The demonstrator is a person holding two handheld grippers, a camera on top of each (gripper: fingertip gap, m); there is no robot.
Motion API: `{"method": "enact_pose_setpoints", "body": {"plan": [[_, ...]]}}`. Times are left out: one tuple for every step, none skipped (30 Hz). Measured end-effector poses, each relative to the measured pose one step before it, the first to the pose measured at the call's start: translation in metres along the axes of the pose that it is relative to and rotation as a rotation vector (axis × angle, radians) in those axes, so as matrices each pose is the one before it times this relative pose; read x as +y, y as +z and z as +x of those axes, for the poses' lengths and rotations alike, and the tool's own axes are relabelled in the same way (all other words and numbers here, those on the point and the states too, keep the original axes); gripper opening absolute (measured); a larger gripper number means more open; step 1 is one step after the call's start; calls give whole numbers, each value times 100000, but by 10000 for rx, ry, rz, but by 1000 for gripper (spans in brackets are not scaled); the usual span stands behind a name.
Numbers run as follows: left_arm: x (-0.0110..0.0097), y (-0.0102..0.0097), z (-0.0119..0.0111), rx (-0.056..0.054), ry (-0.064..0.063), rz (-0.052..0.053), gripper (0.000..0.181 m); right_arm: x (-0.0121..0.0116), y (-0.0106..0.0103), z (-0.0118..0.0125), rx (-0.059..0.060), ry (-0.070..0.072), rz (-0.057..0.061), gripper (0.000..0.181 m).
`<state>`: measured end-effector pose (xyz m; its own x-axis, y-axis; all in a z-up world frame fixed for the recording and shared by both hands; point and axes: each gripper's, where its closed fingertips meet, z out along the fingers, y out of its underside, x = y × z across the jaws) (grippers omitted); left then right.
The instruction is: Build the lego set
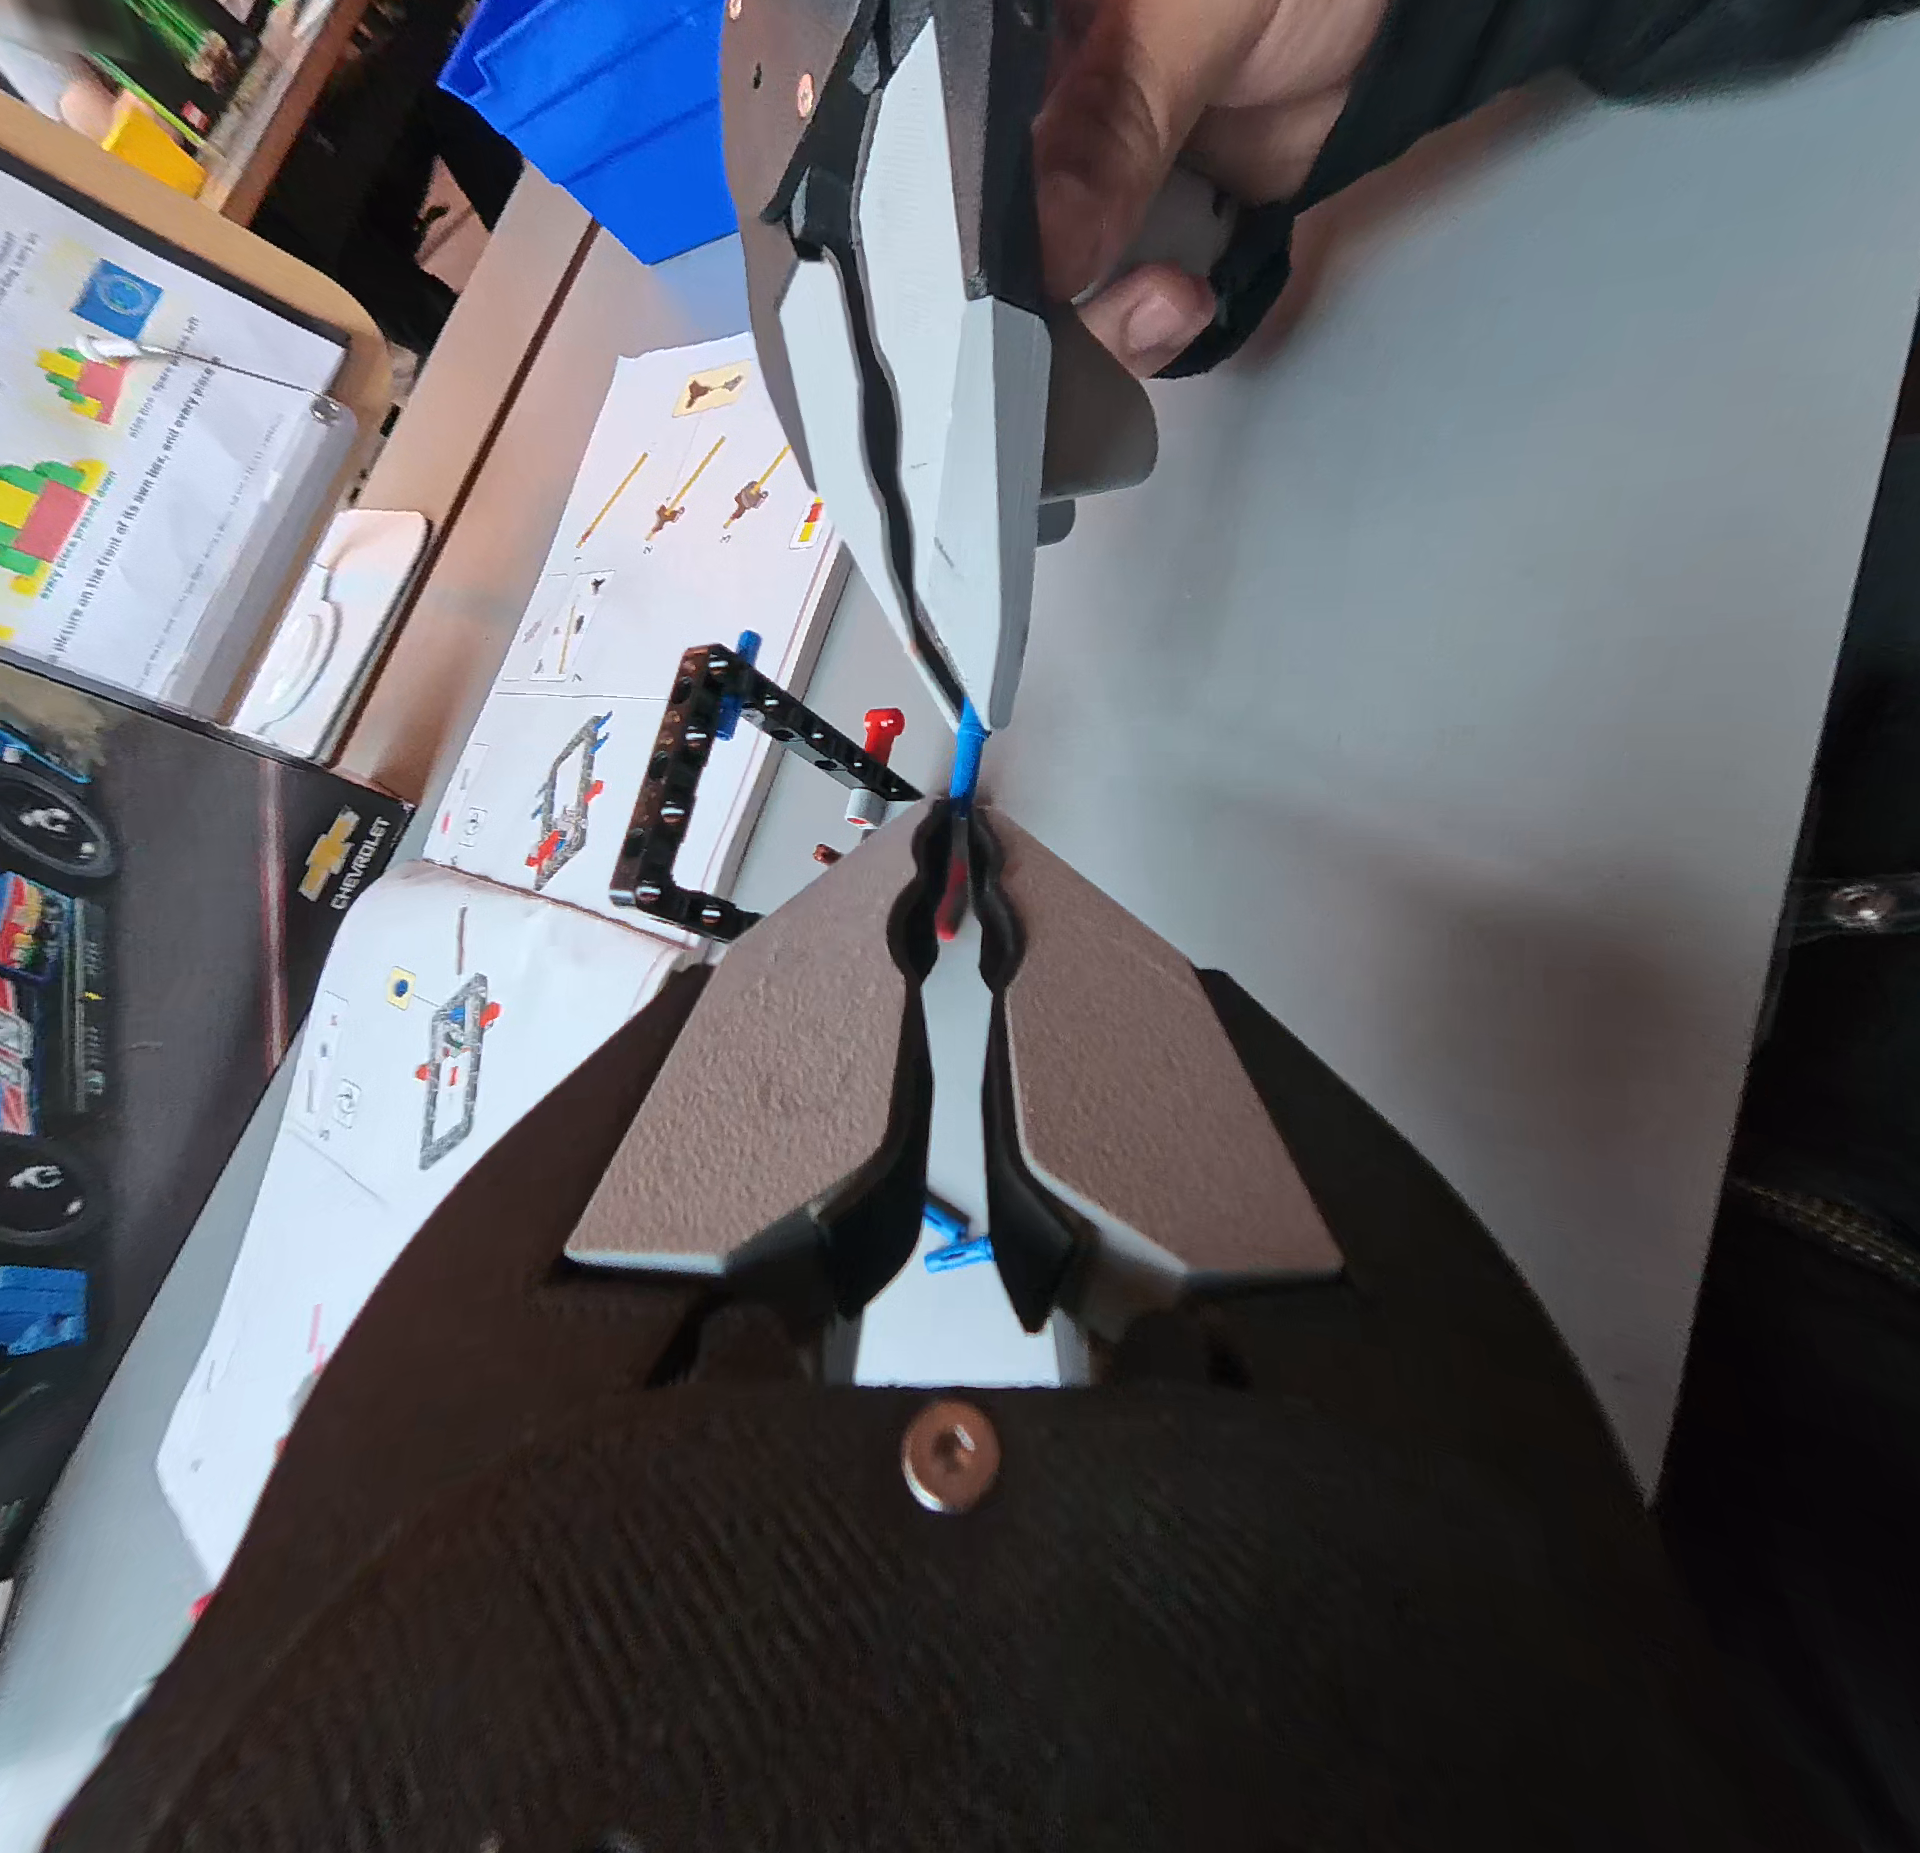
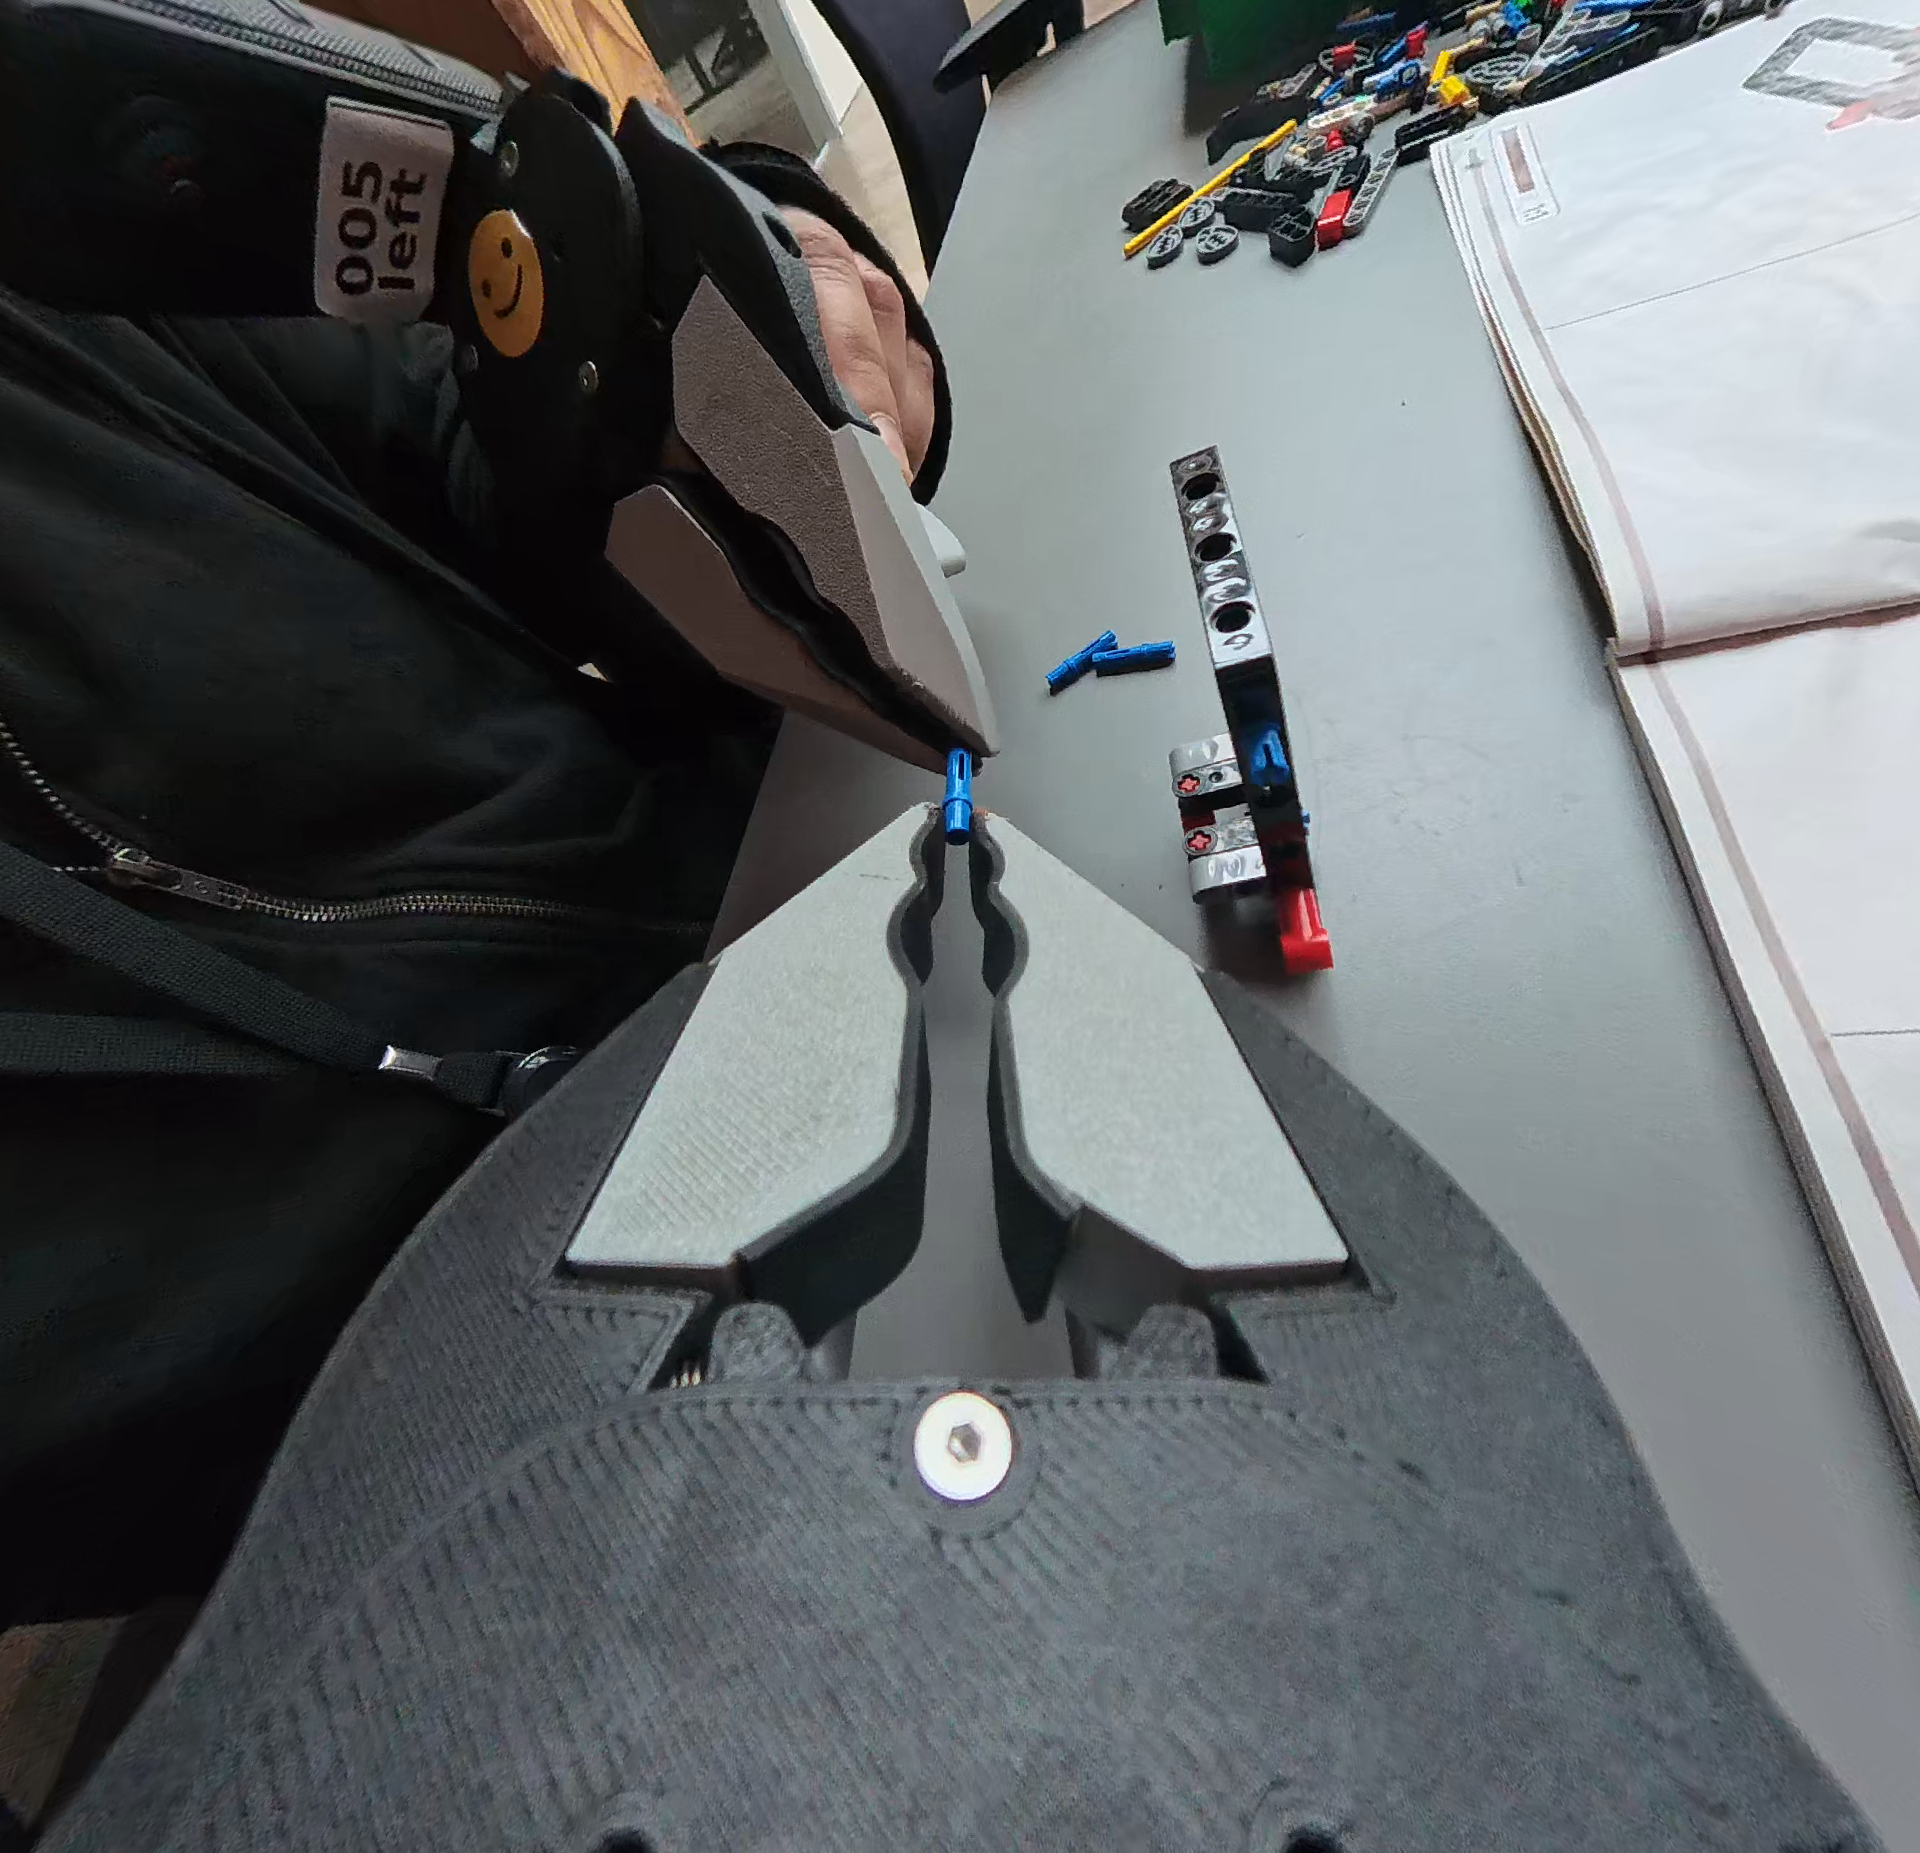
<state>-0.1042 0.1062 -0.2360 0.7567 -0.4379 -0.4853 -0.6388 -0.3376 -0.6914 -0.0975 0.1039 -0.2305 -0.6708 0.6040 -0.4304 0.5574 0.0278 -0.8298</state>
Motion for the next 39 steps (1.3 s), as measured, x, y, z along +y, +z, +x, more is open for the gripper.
{"method": "enact_pose_setpoints", "body": {"plan": [[-14, 9, 2, 113, -196, 57, 1, 32, 9, 18, -16, 61, -6, 1], [-47, -7, -37, 63, -135, 111, 1, -45, 1, 19, -27, 61, 37, 1], [-27, 18, 28, 75, -55, 81, 2, -56, -26, -13, -34, 36, 43, 1], [-76, -35, -72, -51, -34, 83, 2, -21, -16, -14, -15, 6, 19, 1], [-18, -4, 32, -27, 30, 22, 2, -31, -14, -9, 2, -17, 22, 1], [4, 4, 25, -38, 59, -29, 2, 7, -15, -17, 0, -16, -9, 1], [48, -5, 15, -42, 78, -63, 2, 32, 20, 1, 6, -5, -31, 1], [70, -19, -3, -35, 10, -87, 2, 36, 31, -6, 7, -5, -24, 1], [104, -14, 33, 33, -42, -92, 1, 31, 51, 7, 9, -11, -19, 1], [100, -3, -29, 17, -17, -64, 1, 56, 66, 28, 18, 0, -34, 1], [64, 5, -51, 6, 2, -3, 1, 61, 73, 34, 13, 11, -30, 1], [26, -9, 2, 41, -30, 35, 0, 16, 37, -1, -12, 7, -6, 1], [-5, -10, 10, 42, -60, 32, 0, 17, 14, -29, -26, -5, -1, 1], [-58, -20, -105, -18, -102, 47, 1, -50, -18, 0, -6, -18, 32, 1], [-148, -29, -150, 20, -240, 129, 1, -156, -59, -16, 15, -64, 94, 1], [-157, -26, 7, 210, -375, 177, 1, -181, -89, -72, 8, -124, 92, 1], [-146, -35, 56, 278, -345, 191, 1, -100, -74, -69, 24, -131, 32, 2], [-92, -64, -231, 39, -350, 163, 1, -137, -81, -8, 66, -107, 58, 2], [-46, -74, -159, 49, -352, 111, 1, -184, -61, 22, 73, -104, 101, 4], [60, 19, 266, 303, -271, -3, 2, -119, -58, -98, -10, -98, 52, 5], [-21, -11, 138, 163, -203, -7, 2, -49, -36, -83, -6, -81, 4, 5], [-60, 2, 59, 27, -67, 42, 2, -4, -11, 27, 67, -78, -8, 2], [101, 77, 171, 105, -64, -87, 2, -7, 4, -17, 36, -92, -7, 2], [130, 68, 74, 68, -114, -144, 2, -38, 19, -89, -3, -96, 1, 3], [95, 61, -14, 4, -65, -89, 2, -9, 26, -24, 50, -111, -22, 4], [66, 10, -86, -26, -98, -75, 2, -8, 41, -52, 64, -170, -40, 5], [9, -31, -80, 13, -142, -35, 2, -22, 36, -128, 63, -248, -40, 8], [-60, -33, 149, 167, -137, 18, 2, 2, 1, 0, 178, -300, -73, 8], [-81, -53, 169, 151, -122, 28, 2, 63, -19, 101, 264, -326, -100, 2], [-90, -64, -34, -11, -50, 47, 2, 45, -41, 92, 251, -309, -99, 2], [-93, -62, 26, -18, 19, 55, 2, 73, -54, 56, 166, -212, -110, 1], [-58, -58, 237, 117, 44, 20, 3, 53, -56, -164, -58, -76, -75, 2], [-140, -118, 265, 151, -10, 43, 3, 83, -105, -304, -215, 34, -80, 2], [-43, -253, -241, -131, 20, -30, 12, 154, -213, -121, -114, 53, -131, 2], [153, -403, -787, -397, 95, -141, 13, 97, -386, 299, 166, 12, -74, 1], [100, -490, -1097, -486, 74, -31, 14, 61, -473, 462, 262, -33, 2, 1], [122, -428, -1223, -431, -46, 54, 15, 241, -443, 464, 201, 49, -74, 1], [351, -189, -1136, -233, -195, -25, 19, 553, -326, 568, 226, 140, -287, 1], [617, 142, -906, 13, -328, -180, 28, 705, -164, 621, 288, 80, -396, 1]]}}
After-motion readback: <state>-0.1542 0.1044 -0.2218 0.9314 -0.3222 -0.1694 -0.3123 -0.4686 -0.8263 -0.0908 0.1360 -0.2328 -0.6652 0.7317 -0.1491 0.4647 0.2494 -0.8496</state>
